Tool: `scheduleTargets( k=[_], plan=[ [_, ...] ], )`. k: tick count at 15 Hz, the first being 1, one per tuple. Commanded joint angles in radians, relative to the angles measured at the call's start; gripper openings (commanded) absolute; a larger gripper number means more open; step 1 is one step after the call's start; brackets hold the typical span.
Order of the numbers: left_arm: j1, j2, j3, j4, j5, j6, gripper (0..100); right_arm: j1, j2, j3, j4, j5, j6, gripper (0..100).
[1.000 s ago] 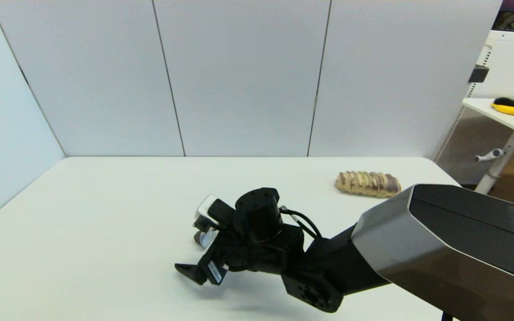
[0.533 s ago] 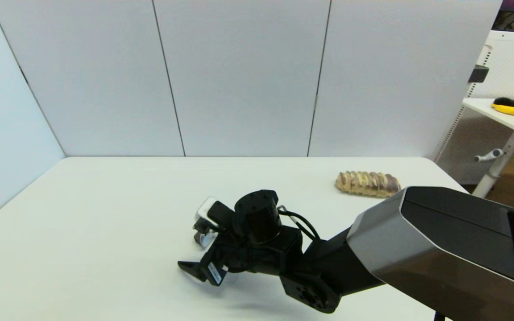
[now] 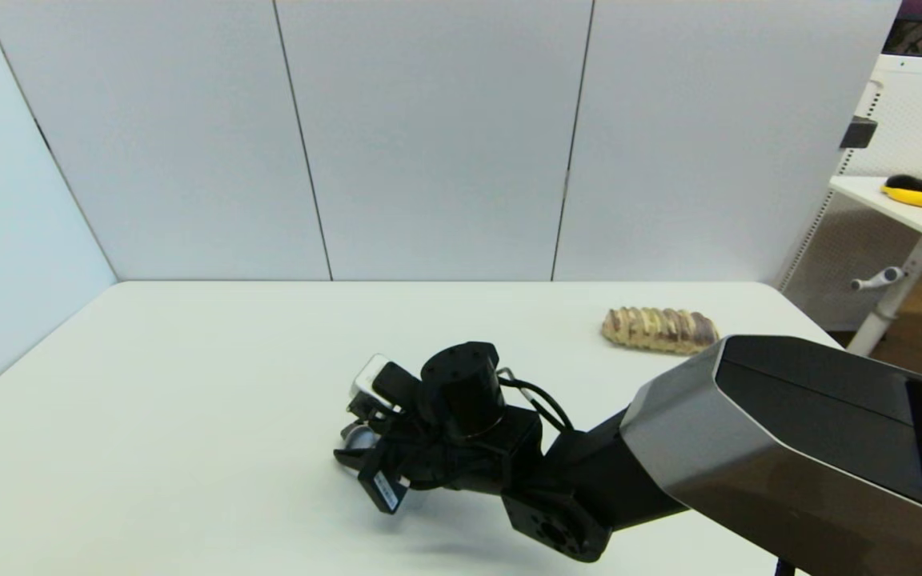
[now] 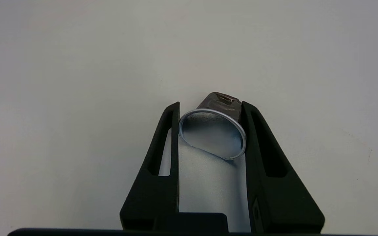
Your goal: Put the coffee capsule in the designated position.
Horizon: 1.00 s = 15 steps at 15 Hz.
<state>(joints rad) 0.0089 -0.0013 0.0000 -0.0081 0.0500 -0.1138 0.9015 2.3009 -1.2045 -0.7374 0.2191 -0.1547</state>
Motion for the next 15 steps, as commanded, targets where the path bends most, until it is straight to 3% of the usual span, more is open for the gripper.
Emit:
scheduleTargets(
  k=[1, 5, 8, 12, 15],
  plan=[
    [0.000, 0.001, 0.000, -0.001, 0.001, -0.001, 100, -0.004, -0.003, 0.000, -0.002, 0.002, -0.002, 0],
    [0.000, 0.001, 0.000, -0.001, 0.001, -0.001, 100, -0.052, -0.107, -0.029, 0.013, 0.006, 0.004, 0],
    [0.000, 0.001, 0.000, -0.001, 0.001, -0.001, 100, -0.124, -0.245, -0.063, 0.125, 0.009, 0.069, 0],
    [0.000, 0.001, 0.000, -0.001, 0.001, -0.001, 100, -0.311, -0.357, -0.058, 0.162, 0.029, 0.072, 0],
    [0.000, 0.001, 0.000, -0.001, 0.001, -0.001, 100, -0.501, -0.362, -0.063, 0.184, 0.178, 0.067, 0]
  ],
)
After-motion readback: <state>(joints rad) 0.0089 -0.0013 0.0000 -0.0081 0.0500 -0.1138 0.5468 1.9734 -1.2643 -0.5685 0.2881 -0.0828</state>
